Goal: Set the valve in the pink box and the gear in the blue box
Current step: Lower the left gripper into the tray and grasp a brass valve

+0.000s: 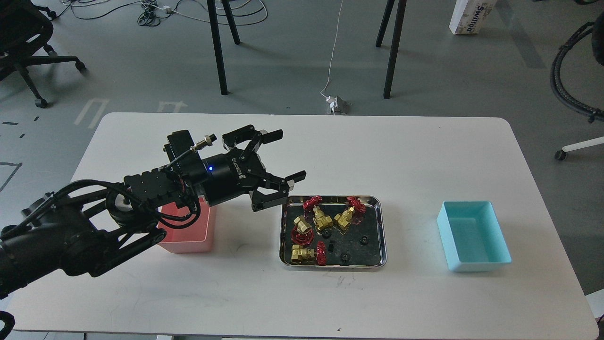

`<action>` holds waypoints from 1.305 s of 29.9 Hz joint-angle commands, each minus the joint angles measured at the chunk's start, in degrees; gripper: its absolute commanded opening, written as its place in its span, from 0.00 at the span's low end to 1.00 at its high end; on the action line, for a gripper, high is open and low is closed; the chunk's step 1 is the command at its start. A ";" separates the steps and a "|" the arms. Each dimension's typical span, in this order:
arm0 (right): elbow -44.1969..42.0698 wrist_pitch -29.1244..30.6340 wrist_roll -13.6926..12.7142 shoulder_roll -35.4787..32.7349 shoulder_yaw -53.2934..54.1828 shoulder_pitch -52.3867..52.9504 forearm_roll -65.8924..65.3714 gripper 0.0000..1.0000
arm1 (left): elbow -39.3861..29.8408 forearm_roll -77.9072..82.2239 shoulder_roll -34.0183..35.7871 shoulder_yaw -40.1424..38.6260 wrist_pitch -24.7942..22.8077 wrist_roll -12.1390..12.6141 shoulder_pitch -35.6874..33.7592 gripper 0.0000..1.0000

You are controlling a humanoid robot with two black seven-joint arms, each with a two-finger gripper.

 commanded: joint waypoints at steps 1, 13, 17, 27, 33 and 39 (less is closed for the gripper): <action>-0.03 -0.04 -0.01 -0.32 -0.10 -0.12 -0.27 0.99 | 2.84 0.07 -1.61 0.08 -0.23 0.91 1.92 0.99; -0.73 -0.04 -0.01 -0.41 -0.19 -0.47 -0.35 0.99 | 12.34 0.07 -14.96 0.96 -0.85 0.90 8.70 0.99; -1.00 -0.04 -0.01 -0.41 -0.28 -0.65 -0.35 0.99 | 13.65 0.07 -17.52 0.96 -1.90 1.08 9.75 1.00; -1.00 -0.04 -0.01 -0.41 -0.28 -0.73 -0.70 0.99 | 21.66 0.07 -20.42 0.87 -1.55 0.99 9.40 1.00; -1.09 -0.04 -0.01 -0.15 -0.28 -0.82 -0.70 0.99 | 24.02 0.07 -20.95 0.87 -1.55 0.73 9.67 1.00; -1.17 -0.04 -0.01 0.12 -0.28 -0.91 -0.79 0.99 | 24.56 0.07 -21.39 0.96 -1.55 0.47 9.40 0.89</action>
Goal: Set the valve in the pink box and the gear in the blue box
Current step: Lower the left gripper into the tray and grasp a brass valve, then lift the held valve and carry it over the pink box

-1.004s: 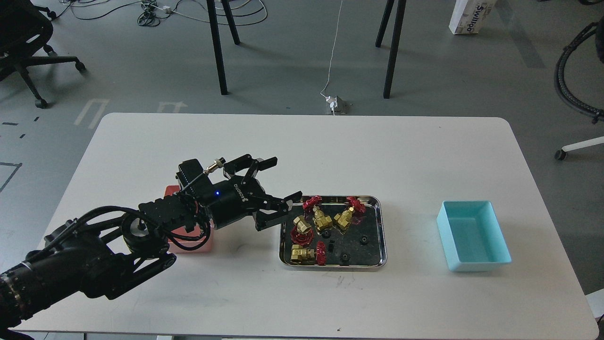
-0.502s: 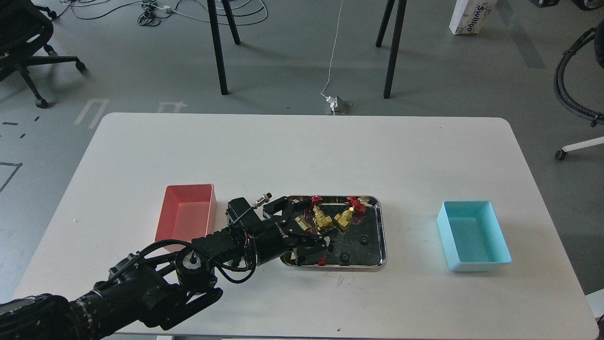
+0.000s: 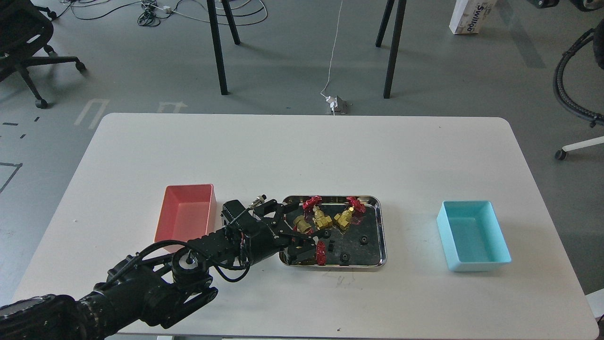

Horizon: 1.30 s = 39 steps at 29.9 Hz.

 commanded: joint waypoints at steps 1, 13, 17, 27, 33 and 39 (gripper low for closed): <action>-0.08 0.00 0.00 0.11 0.00 -0.08 -0.25 0.99 | 0.09 0.00 -0.13 -0.04 -0.08 0.16 -0.33 0.85; -0.52 0.00 0.00 0.20 0.00 -0.08 -0.78 0.99 | 0.09 0.00 0.22 -0.05 -0.43 0.95 -0.68 0.28; -0.52 0.00 0.00 0.20 0.00 -0.08 -0.78 0.99 | -0.17 0.00 0.75 -0.05 -0.52 0.95 -0.33 0.27; -1.48 0.17 0.00 0.28 0.00 -0.34 -0.78 0.99 | -2.36 0.00 1.10 -1.27 -0.61 1.57 -0.24 0.19; -2.27 0.53 0.09 0.37 -1.49 -0.34 -0.87 0.99 | -9.74 0.00 5.23 -6.19 -5.52 3.76 -3.49 0.21; -2.71 -0.17 0.09 0.55 -0.61 0.71 -0.69 0.99 | -22.83 -7.48 20.32 -7.87 -8.87 7.98 -4.64 0.21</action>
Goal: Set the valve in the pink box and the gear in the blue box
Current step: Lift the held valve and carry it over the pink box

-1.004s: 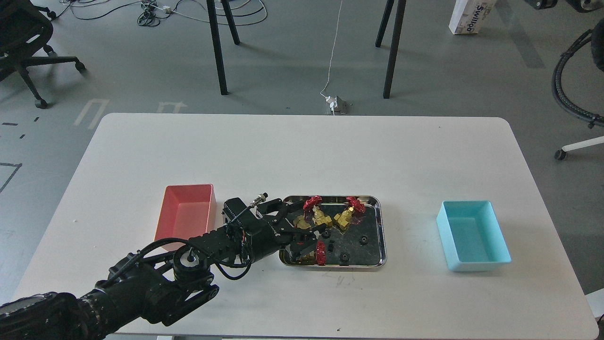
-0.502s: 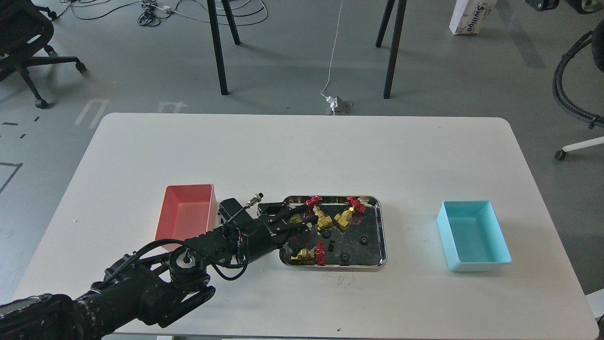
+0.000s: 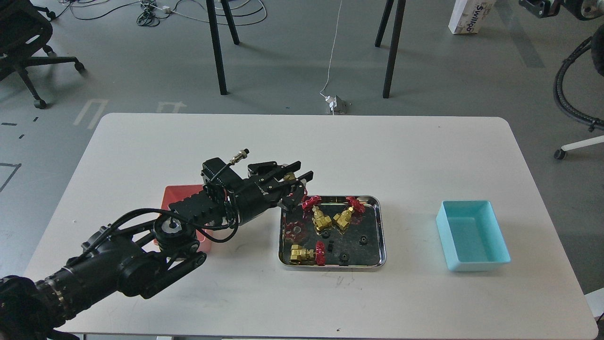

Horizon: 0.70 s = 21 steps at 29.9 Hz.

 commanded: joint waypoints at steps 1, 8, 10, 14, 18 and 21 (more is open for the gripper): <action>-0.14 -0.52 0.04 0.13 0.62 1.23 0.12 0.99 | -7.23 -3.74 10.83 -0.36 -1.31 1.71 -0.13 0.21; -0.14 -1.05 -0.49 0.57 0.88 2.29 0.12 0.99 | -10.05 -6.56 23.07 -0.19 -0.52 1.27 3.38 0.21; -0.14 -1.05 -0.49 1.36 0.88 2.29 0.12 0.99 | -9.97 -6.56 23.95 -0.10 0.01 1.18 4.44 0.21; -1.28 -2.10 -0.32 2.42 0.88 2.81 0.12 0.99 | -9.09 -6.39 24.22 -0.10 0.45 0.83 6.99 0.22; -2.43 -2.19 -0.23 3.38 0.88 3.25 0.12 0.99 | -5.76 -6.03 23.51 0.60 1.50 -0.04 8.05 0.22; -2.43 -2.19 -0.23 3.65 0.80 3.52 0.12 0.99 | -1.63 -6.03 22.99 0.87 3.52 -1.19 8.75 0.23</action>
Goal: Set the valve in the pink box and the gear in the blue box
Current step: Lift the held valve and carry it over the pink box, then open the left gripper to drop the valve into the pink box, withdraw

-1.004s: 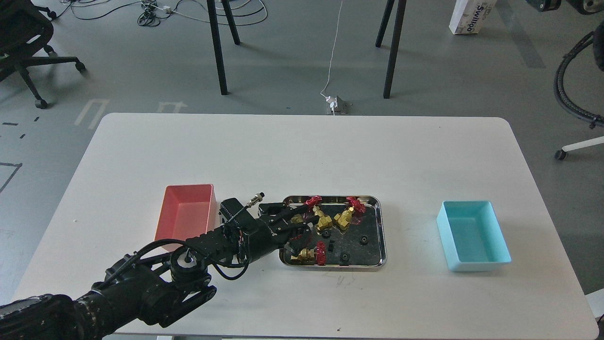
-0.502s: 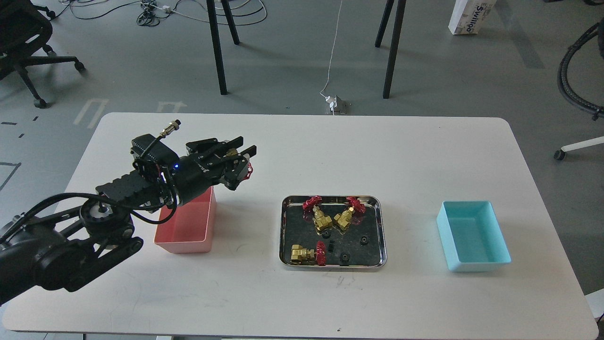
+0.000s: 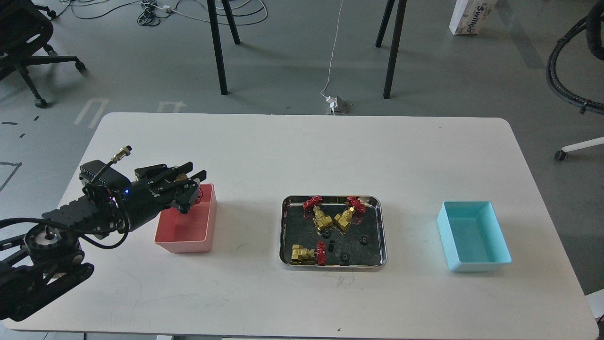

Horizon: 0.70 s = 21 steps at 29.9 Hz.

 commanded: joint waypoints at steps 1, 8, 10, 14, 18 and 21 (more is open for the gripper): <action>-0.11 0.00 -0.07 0.32 -0.09 0.47 0.00 0.99 | 4.50 0.05 -0.82 0.27 2.19 -1.03 0.81 0.24; 0.33 1.14 -0.60 0.32 -1.23 0.30 -0.09 0.99 | 4.77 -0.66 -2.40 -0.08 2.81 -1.03 1.52 0.61; 0.50 1.15 -0.51 0.32 -2.20 0.12 -0.09 0.99 | 4.77 -0.83 -3.89 -0.26 2.99 -0.86 1.60 0.70; 0.51 1.15 -0.25 0.32 -3.17 0.12 -0.18 0.99 | 4.24 -4.59 -4.16 -1.14 3.17 -0.59 1.52 0.89; 1.29 3.24 -0.25 0.14 -3.78 -0.14 -3.59 0.99 | 3.54 -13.20 -4.16 -5.69 2.90 -0.86 0.29 0.96; 4.18 7.99 -0.07 0.14 -8.51 0.21 -11.84 0.99 | 2.75 -23.55 -4.34 -10.88 1.59 -0.94 -4.79 0.97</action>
